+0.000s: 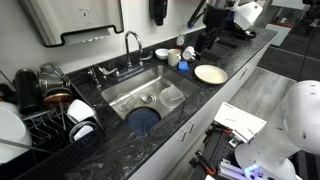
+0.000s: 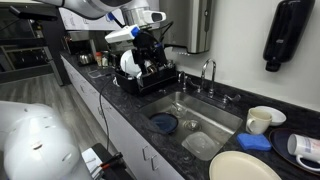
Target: Remove the silver fork from the glass in the sink and put it on the dishrack
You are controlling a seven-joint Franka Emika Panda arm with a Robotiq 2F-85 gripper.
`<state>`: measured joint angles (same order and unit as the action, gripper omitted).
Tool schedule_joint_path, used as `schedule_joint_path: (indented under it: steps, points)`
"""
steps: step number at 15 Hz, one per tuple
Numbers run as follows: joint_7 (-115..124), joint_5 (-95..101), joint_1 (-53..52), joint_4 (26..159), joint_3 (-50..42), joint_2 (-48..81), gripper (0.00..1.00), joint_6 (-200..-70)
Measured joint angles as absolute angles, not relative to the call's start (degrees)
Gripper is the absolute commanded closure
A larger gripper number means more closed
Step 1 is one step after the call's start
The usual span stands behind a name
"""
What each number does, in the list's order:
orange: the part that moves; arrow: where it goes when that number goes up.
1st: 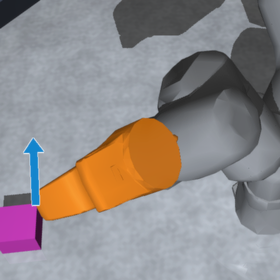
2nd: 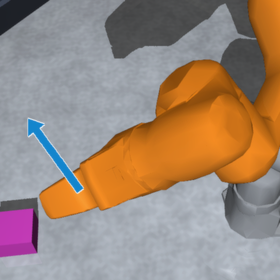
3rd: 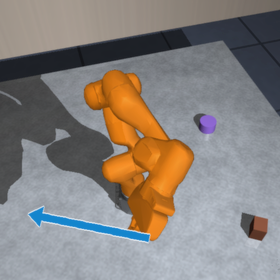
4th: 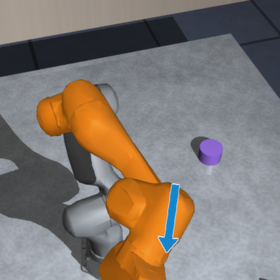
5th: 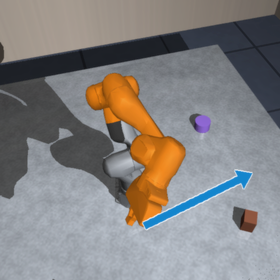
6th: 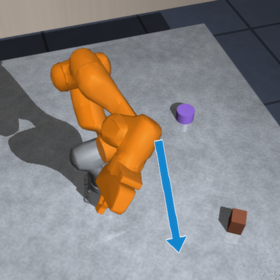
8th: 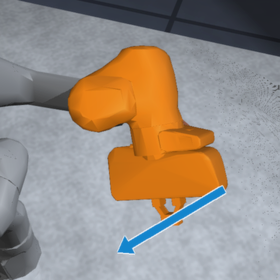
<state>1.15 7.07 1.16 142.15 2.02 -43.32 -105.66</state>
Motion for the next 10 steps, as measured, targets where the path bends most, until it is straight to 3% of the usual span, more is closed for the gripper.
schedule_joint_path:
  steps: [5, 10]
  points:
    - [0.4, 7.1, 0.9, 142.2, 1.8, -43.3, 0.0, -106.5]
    - [-5.7, 7.0, -2.0, 145.5, -0.1, -42.3, 0.0, -117.7]
